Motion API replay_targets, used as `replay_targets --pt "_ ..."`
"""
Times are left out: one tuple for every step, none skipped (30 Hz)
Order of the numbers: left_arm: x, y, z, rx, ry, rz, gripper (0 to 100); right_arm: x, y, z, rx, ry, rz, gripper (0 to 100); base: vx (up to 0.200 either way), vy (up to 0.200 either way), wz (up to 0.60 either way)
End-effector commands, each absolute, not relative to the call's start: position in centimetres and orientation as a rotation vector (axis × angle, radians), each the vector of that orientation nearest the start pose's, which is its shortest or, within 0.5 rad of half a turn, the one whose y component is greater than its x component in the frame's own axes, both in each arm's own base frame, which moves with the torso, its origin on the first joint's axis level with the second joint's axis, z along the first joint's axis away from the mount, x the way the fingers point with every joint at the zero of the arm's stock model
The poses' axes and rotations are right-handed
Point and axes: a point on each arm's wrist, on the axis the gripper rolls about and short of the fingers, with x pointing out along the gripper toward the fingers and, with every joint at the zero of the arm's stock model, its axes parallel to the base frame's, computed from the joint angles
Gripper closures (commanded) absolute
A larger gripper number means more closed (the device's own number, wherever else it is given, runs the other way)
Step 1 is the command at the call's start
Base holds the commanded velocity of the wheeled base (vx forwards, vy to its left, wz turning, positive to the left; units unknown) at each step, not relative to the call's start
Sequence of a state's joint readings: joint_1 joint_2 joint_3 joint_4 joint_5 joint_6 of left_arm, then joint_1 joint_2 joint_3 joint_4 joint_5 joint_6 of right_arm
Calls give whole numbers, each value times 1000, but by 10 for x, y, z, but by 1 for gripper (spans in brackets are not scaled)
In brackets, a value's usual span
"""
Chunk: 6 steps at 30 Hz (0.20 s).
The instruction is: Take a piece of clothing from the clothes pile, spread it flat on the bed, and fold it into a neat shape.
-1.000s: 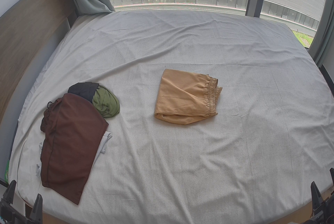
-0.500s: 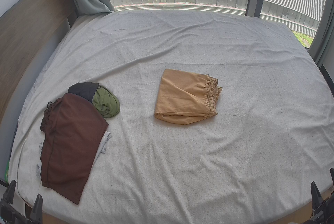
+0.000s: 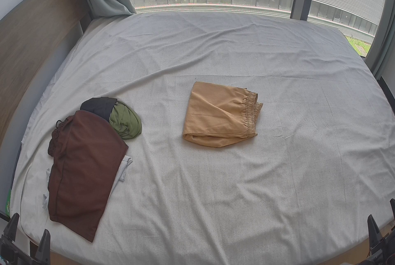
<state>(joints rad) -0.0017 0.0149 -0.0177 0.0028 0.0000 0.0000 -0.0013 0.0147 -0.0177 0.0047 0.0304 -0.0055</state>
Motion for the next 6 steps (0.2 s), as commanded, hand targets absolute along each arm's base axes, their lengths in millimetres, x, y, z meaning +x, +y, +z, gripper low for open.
replay_targets --pt "-23 0 76 0 0 -2 0 -23 1 75 -6 6 31 0 0 0 0" --pt "-23 0 76 0 2 -2 0 -23 1 75 -6 6 29 0 0 0 0" --pt "-23 0 76 0 0 -2 0 -23 1 75 -6 6 29 0 0 0 0" --pt "-23 0 76 0 0 -2 0 -23 1 75 -5 5 31 0 0 0 0" --pt "-23 0 76 0 0 -2 0 -23 1 75 -3 6 28 0 0 0 0" --pt "-23 0 76 0 0 -2 0 -23 1 75 -3 5 28 0 0 0 0"
